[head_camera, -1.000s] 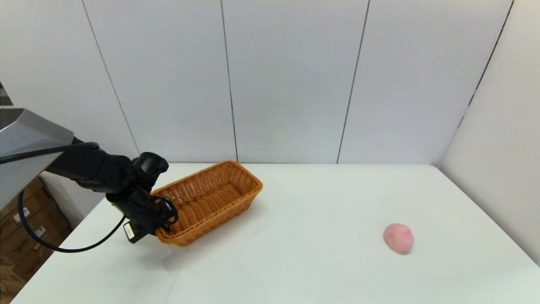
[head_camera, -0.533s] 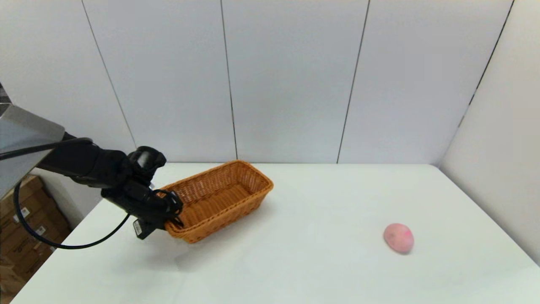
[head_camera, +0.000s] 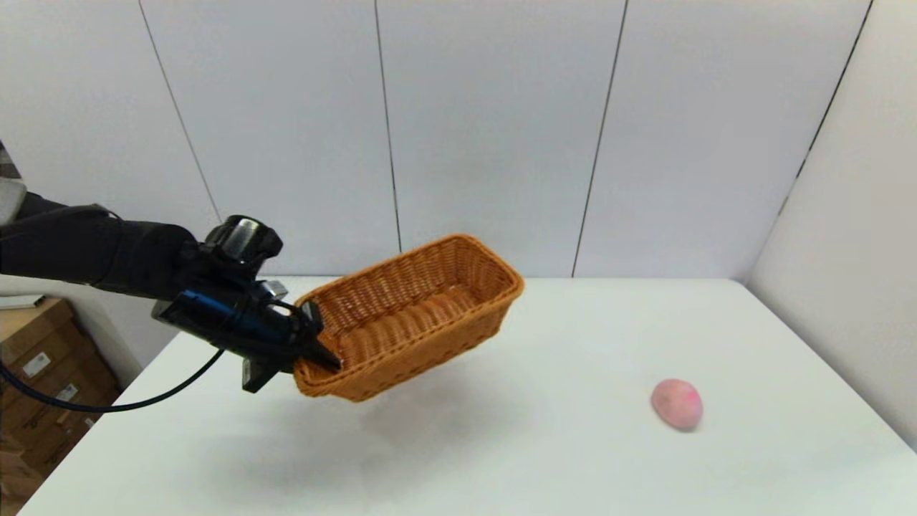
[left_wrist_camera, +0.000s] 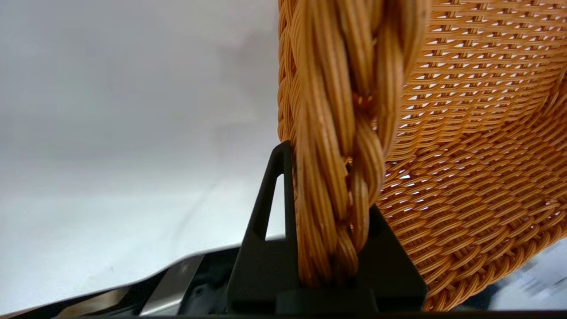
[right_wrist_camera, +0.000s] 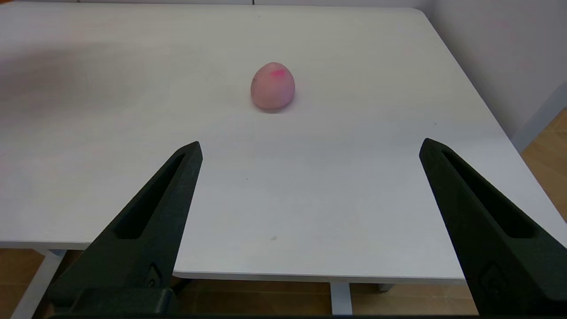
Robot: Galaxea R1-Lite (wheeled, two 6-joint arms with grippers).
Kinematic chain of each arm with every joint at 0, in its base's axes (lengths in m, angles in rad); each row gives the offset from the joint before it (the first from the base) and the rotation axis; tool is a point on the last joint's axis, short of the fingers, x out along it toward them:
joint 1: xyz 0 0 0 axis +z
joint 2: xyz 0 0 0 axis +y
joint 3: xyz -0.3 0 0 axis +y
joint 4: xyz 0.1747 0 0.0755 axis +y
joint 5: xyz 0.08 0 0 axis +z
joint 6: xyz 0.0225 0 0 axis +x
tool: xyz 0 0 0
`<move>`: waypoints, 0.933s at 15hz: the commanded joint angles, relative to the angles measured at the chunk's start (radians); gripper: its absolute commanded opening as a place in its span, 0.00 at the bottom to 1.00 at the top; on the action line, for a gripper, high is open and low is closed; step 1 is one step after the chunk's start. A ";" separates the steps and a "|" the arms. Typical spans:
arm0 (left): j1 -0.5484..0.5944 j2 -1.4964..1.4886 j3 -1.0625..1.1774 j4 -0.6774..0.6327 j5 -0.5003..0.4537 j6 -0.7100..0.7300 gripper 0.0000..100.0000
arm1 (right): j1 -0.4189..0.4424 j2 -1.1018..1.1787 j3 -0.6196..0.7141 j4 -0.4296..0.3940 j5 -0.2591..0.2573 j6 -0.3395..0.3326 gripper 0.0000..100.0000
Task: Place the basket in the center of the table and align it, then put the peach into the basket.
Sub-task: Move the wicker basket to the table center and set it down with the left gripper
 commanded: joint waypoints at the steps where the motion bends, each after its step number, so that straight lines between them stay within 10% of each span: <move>1: -0.210 0.024 -0.068 0.081 0.033 0.076 0.00 | 0.000 -0.001 0.000 0.002 0.000 0.000 1.00; 14: -0.275 0.274 -0.231 0.240 0.133 0.275 0.00 | 0.000 -0.001 0.000 0.002 0.002 -0.004 1.00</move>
